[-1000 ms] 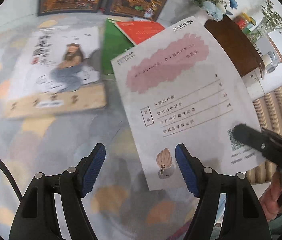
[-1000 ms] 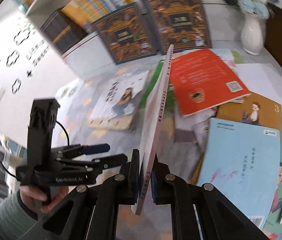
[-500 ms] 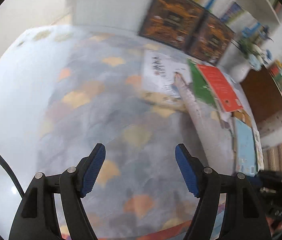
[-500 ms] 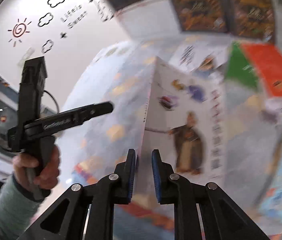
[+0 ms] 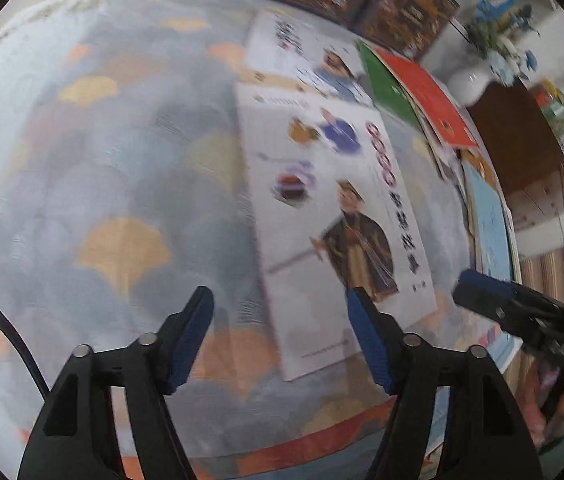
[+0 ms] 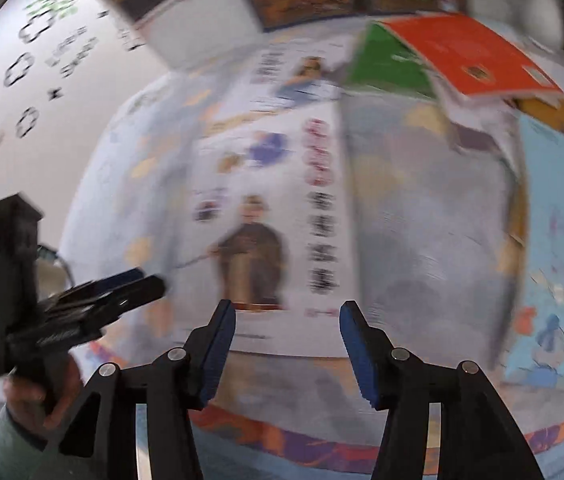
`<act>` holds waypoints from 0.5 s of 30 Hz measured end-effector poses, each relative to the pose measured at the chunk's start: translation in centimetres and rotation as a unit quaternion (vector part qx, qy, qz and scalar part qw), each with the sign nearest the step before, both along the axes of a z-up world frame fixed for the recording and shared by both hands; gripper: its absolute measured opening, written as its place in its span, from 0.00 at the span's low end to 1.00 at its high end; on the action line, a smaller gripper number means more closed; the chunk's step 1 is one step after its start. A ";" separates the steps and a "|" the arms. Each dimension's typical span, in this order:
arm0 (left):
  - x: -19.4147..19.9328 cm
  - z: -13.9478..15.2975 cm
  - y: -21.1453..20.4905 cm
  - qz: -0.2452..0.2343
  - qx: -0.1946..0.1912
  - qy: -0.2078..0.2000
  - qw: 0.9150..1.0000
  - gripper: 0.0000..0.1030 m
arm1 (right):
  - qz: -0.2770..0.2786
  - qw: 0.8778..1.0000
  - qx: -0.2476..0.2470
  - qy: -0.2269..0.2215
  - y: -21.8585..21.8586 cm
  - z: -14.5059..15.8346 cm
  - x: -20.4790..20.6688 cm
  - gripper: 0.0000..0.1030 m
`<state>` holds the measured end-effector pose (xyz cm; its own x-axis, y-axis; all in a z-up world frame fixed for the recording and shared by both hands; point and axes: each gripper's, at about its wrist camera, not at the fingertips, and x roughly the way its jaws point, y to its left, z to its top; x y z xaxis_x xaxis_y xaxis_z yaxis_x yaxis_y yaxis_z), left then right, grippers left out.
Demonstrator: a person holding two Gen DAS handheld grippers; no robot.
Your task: Organize books
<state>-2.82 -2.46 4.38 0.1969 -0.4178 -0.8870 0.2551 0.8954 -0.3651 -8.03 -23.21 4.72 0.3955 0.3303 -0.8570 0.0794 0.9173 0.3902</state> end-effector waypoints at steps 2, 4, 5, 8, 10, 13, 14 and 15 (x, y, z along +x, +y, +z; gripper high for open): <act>-0.1 -0.9 -0.8 -0.010 0.002 0.011 1.000 0.48 | -0.016 1.000 -0.016 0.000 -0.8 -0.9 -0.4 0.41; -0.2 -1.4 -1.2 -0.009 0.011 0.012 1.000 0.43 | -0.021 1.000 -0.019 0.002 -1.2 -1.8 -0.6 0.36; -0.3 -1.3 -1.2 -0.007 0.011 0.008 1.000 0.40 | -0.023 1.000 -0.019 -0.001 -1.3 -2.1 -0.7 0.32; -0.2 -1.4 -0.8 0.001 0.005 0.008 1.000 0.36 | -0.021 0.999 -0.033 0.005 -0.9 -3.2 -0.8 0.24; -0.1 -1.5 -0.5 0.003 0.000 0.010 1.000 0.35 | -0.018 0.999 -0.034 0.009 -0.6 -3.7 -1.1 0.24; -0.4 -1.4 -0.4 0.000 0.020 0.004 1.000 0.34 | -0.008 0.999 -0.040 0.004 0.1 -3.6 -1.3 0.24; -0.6 -1.3 -0.3 -0.001 0.026 0.001 1.000 0.34 | 0.005 0.999 -0.047 0.018 0.2 -3.6 -1.4 0.24; -0.8 -1.2 -0.3 -0.003 0.030 0.000 1.000 0.34 | 0.005 0.998 -0.053 0.016 0.4 -3.5 -1.4 0.24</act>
<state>-3.64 -2.72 3.14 0.1938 -0.3647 -0.9107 0.2599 0.9142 -0.3108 -9.47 -22.83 1.20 0.3635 0.2412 -0.8998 0.0804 0.9542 0.2882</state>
